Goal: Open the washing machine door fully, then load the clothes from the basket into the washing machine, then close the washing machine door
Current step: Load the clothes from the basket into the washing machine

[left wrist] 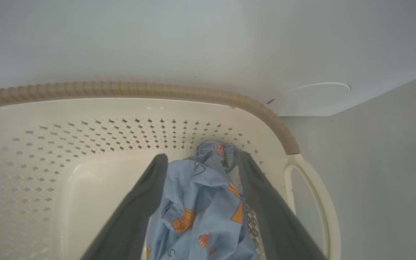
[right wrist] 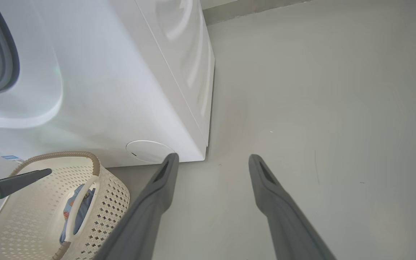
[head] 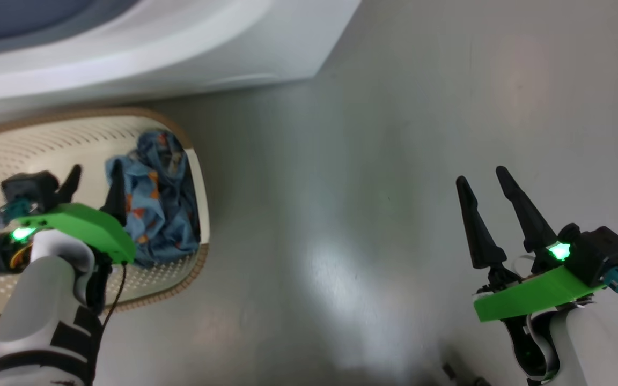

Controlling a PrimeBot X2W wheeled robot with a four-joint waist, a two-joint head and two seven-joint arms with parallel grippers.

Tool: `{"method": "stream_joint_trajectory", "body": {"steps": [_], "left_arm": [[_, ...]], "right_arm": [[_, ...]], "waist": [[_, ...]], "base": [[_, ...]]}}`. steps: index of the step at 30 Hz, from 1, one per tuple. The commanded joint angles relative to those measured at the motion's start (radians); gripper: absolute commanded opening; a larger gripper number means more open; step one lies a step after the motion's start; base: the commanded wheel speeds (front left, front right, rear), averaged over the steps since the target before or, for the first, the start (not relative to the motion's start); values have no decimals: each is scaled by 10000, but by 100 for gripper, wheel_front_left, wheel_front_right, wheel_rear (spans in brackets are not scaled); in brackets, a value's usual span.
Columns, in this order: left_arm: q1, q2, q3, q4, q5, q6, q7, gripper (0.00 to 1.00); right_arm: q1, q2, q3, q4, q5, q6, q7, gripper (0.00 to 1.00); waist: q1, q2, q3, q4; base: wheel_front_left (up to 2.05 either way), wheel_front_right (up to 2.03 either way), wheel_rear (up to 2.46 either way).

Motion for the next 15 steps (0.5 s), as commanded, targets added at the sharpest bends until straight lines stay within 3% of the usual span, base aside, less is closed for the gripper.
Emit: {"method": "stream_joint_trajectory", "body": {"steps": [1, 15], "left_arm": [[-52, 405, -84, 136, -206, -22, 3, 100], [-606, 788, -2381, 1658, -1854, -26, 471, 100]], "right_arm": [[79, 79, 232, -229, -127, 27, -48, 100], [-155, 145, 305, -275, -130, 27, -48, 100]], "waist": [[0, 0, 1095, -298], [0, 0, 1512, -263]], "base": [[0, 0, 0], [0, 0, 0]]}}
